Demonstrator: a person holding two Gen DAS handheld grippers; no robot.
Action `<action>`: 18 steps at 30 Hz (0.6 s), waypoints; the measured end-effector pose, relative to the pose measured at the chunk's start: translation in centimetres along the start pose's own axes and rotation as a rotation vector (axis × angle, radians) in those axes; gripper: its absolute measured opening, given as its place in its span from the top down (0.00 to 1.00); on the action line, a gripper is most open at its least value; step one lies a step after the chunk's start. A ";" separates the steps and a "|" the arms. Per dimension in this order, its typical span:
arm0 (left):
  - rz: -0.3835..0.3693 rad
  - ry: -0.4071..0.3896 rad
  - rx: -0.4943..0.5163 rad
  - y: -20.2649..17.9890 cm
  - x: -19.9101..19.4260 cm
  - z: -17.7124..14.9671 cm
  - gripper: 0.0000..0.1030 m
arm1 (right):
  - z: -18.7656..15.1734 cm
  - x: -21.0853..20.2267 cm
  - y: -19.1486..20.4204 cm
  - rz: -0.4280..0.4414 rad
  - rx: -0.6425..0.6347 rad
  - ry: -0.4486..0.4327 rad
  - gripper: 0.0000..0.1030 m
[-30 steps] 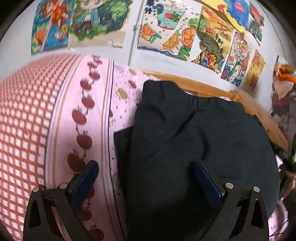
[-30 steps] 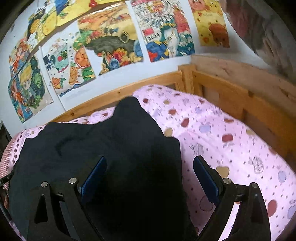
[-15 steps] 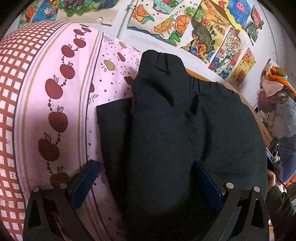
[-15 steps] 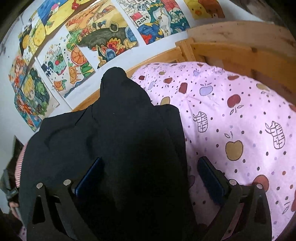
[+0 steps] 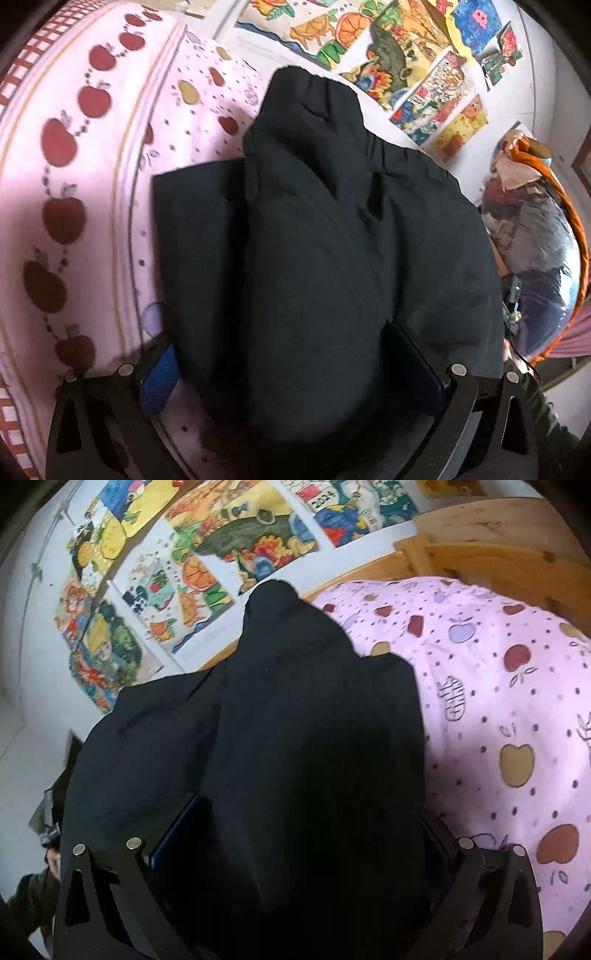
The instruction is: Fold large clothes
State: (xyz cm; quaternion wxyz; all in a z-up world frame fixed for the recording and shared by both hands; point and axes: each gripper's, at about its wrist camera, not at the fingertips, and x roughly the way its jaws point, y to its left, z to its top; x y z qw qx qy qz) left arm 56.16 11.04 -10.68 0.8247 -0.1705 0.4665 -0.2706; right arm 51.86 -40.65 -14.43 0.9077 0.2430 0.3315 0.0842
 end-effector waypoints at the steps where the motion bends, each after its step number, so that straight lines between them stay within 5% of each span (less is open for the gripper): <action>1: -0.007 0.004 -0.003 0.1 0.1 0.0 0.00 | 0.1 0.1 -0.1 0.003 0.006 0.006 0.01; 6: -0.036 0.017 -0.003 -0.1 0.3 0.3 0.02 | 0.2 0.5 0.2 -0.015 0.011 0.038 0.01; 9: -0.039 0.017 -0.015 -0.3 0.0 0.4 0.16 | 0.4 0.5 0.8 -0.035 0.011 0.049 0.04; 18: 0.101 -0.003 0.003 -3.4 -0.9 0.6 0.51 | 0.5 -0.7 2.7 -0.035 0.073 0.071 0.55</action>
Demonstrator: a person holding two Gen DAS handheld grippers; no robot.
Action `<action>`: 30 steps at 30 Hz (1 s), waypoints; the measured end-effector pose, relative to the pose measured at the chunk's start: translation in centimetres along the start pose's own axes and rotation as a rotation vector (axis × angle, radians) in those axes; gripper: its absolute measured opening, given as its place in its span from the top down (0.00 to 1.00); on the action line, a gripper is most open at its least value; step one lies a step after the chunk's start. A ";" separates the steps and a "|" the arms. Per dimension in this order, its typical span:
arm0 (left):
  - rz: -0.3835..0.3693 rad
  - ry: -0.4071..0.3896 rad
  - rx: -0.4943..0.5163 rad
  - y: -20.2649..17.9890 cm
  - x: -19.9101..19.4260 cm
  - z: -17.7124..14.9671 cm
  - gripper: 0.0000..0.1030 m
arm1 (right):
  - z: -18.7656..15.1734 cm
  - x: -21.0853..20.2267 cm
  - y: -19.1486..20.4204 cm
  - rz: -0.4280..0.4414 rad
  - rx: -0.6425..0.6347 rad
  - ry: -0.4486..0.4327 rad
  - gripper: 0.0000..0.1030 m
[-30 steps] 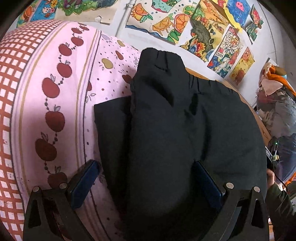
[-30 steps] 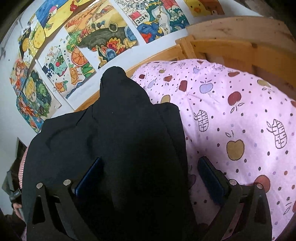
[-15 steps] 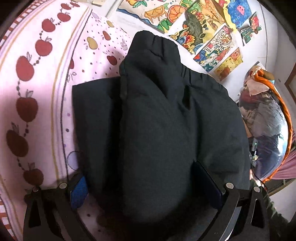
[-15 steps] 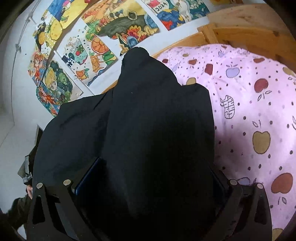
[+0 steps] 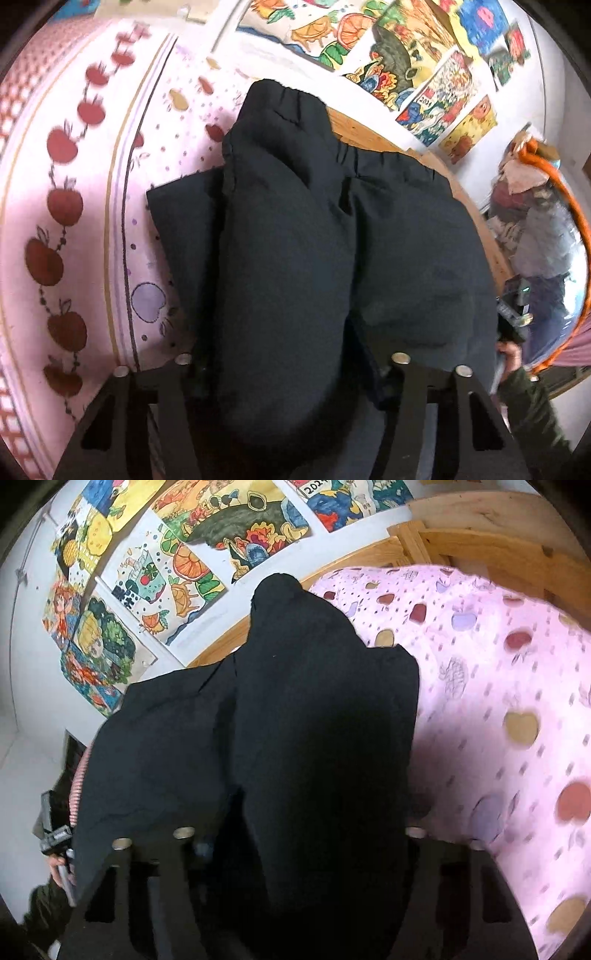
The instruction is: Fold large clothes
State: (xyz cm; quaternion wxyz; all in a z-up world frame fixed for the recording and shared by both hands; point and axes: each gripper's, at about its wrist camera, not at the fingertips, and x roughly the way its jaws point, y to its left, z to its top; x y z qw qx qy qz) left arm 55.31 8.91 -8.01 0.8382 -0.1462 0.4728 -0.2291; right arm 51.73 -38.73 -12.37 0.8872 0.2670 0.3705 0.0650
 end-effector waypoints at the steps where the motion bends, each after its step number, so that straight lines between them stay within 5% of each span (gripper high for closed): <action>1: 0.023 -0.003 0.020 -0.6 -0.1 0.0 0.56 | -0.2 -0.2 0.4 0.000 0.008 -0.002 0.60; 4: 0.082 -0.028 0.079 -2.4 -1.1 -0.4 0.68 | -0.9 -0.8 1.6 -0.020 0.001 -0.013 0.71; 10: 0.076 -0.064 0.072 -3.8 -4.5 -0.4 0.81 | -0.4 -5.0 5.3 -0.005 -0.014 -0.062 0.82; 23: 0.095 -0.161 0.148 -8.0 -16.4 -2.9 0.83 | -0.8 -14.3 12.7 0.064 -0.127 -0.109 0.84; 30: 0.139 -0.103 0.134 -7.2 -17.0 -6.0 0.83 | -3.4 -13.3 12.6 0.044 -0.125 -0.048 0.84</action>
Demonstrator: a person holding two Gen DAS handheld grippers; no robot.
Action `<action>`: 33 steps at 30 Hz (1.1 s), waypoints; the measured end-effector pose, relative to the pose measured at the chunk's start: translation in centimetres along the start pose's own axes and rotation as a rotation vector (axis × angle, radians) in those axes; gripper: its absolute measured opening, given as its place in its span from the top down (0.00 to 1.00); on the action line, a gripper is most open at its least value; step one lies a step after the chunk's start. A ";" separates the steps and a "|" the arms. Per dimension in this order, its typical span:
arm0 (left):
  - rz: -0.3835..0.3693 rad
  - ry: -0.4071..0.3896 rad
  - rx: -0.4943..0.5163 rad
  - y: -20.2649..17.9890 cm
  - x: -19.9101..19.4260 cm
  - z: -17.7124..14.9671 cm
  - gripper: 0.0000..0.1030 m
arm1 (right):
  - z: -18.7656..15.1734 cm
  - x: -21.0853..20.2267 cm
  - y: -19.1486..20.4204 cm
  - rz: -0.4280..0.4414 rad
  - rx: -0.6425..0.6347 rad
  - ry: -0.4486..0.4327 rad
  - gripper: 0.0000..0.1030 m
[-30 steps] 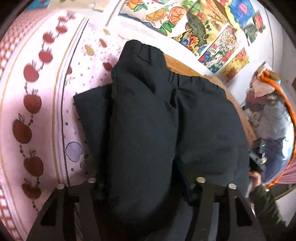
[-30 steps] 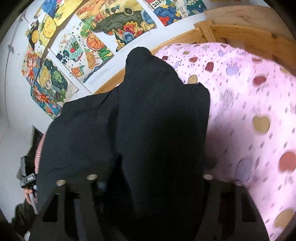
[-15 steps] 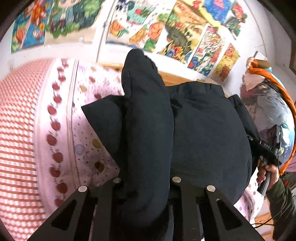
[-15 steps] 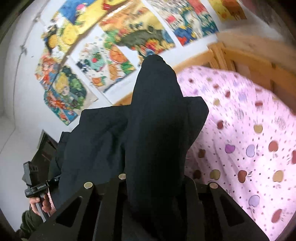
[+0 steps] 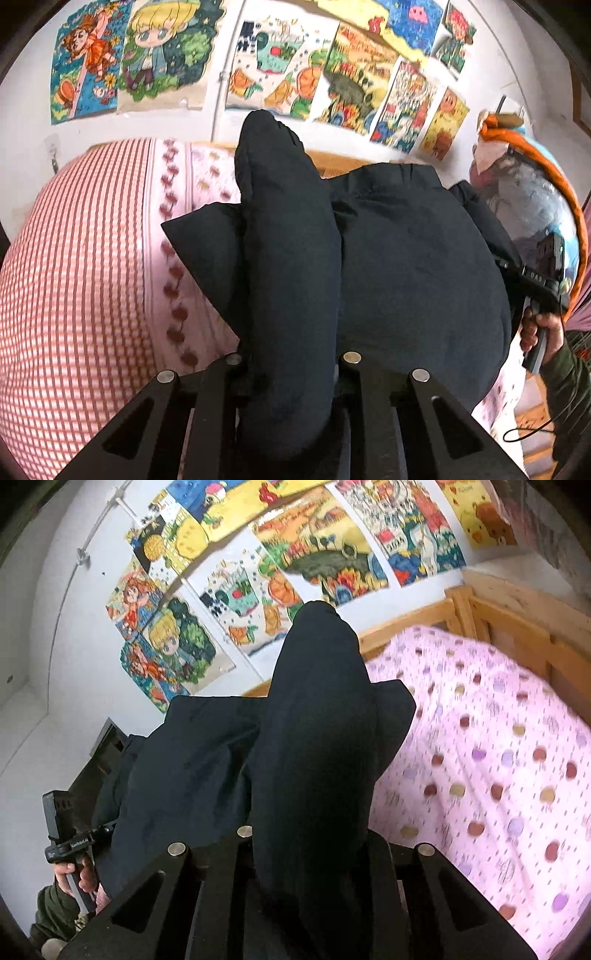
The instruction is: Fold large clothes
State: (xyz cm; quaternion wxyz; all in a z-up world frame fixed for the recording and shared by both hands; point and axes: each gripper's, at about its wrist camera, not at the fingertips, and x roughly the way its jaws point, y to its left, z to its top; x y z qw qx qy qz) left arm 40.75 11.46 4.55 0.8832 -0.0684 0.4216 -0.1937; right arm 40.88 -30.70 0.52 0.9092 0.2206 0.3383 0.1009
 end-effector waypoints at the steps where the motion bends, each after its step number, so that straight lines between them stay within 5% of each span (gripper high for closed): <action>1: 0.001 0.013 -0.004 0.2 0.3 -0.5 0.82 | -0.5 0.5 -0.2 -0.008 0.006 0.012 0.84; 8: -0.006 0.063 -0.033 2.8 3.7 -3.7 0.81 | -3.2 3.7 -2.0 -0.093 0.046 0.037 0.84; 13: 0.057 0.094 0.001 2.8 4.6 -3.3 0.66 | -3.0 4.0 -1.5 -0.172 0.019 0.049 0.76; 15: 0.090 0.105 0.002 2.6 4.9 -3.1 0.55 | -3.1 3.9 -1.0 -0.211 -0.009 0.061 0.65; 18: 0.150 0.084 0.000 2.7 4.2 -3.2 0.19 | -3.1 3.1 0.0 -0.262 -0.037 0.034 0.32; 19: 0.155 0.066 -0.008 2.6 3.7 -3.1 0.14 | -3.2 2.7 0.4 -0.279 -0.050 0.015 0.24; 25: 0.205 -0.046 -0.032 1.2 -0.6 -1.9 0.01 | -2.7 0.7 2.3 -0.339 -0.108 -0.018 0.16; 33: 0.252 -0.151 -0.002 -1.7 -5.4 -1.3 0.00 | -2.7 -3.8 6.0 -0.370 -0.212 -0.175 0.06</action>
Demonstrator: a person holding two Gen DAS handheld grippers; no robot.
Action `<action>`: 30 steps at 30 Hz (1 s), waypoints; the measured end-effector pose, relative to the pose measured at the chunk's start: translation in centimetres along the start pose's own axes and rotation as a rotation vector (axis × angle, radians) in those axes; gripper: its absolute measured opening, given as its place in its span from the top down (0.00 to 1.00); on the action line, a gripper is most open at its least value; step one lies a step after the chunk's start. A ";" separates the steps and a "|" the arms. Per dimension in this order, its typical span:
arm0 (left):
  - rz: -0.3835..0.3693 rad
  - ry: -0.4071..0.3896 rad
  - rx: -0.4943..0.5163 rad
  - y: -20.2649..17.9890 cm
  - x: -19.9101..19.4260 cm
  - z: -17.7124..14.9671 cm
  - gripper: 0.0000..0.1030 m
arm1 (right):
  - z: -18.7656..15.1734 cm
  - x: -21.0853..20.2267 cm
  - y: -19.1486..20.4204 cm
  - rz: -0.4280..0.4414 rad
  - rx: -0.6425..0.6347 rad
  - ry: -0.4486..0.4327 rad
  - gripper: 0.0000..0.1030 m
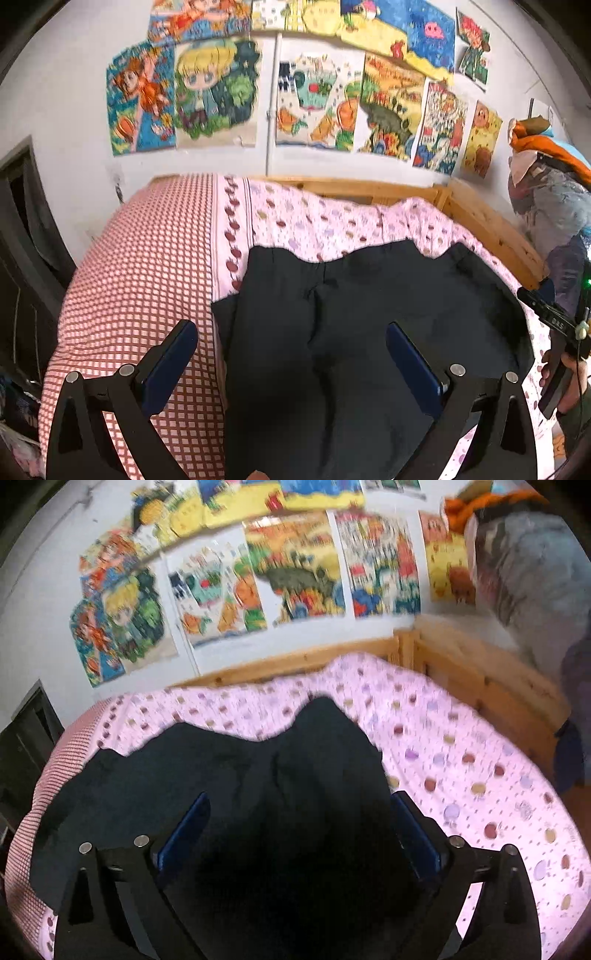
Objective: Fold large clothes
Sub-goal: 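Release the folded jacket and pull both grippers back from it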
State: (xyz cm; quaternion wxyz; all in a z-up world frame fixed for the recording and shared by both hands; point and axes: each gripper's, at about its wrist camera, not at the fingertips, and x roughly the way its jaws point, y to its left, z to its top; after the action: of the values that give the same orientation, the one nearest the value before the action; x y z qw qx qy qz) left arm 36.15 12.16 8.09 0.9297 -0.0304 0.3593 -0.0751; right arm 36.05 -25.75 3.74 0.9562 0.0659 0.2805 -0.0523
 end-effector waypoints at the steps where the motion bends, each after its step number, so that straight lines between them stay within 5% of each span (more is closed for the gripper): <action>1: 0.003 -0.010 -0.001 -0.1 -0.5 0.0 0.00 | 0.3 -1.1 0.4 -0.004 -0.023 -0.032 0.04; 17: 0.015 -0.174 -0.034 -2.3 -9.9 -2.0 0.00 | 1.1 -11.4 6.1 0.124 -0.114 -0.203 0.02; 30: 0.080 -0.202 0.023 -4.9 -15.1 -5.7 0.00 | -2.2 -18.6 8.4 0.171 -0.174 -0.272 0.02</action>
State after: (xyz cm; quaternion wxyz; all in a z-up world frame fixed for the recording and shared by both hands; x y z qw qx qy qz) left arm 20.71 9.75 14.38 0.9637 -0.0126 0.2637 -0.0386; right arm 20.46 -15.99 12.83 0.9883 -0.0012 0.1456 0.0451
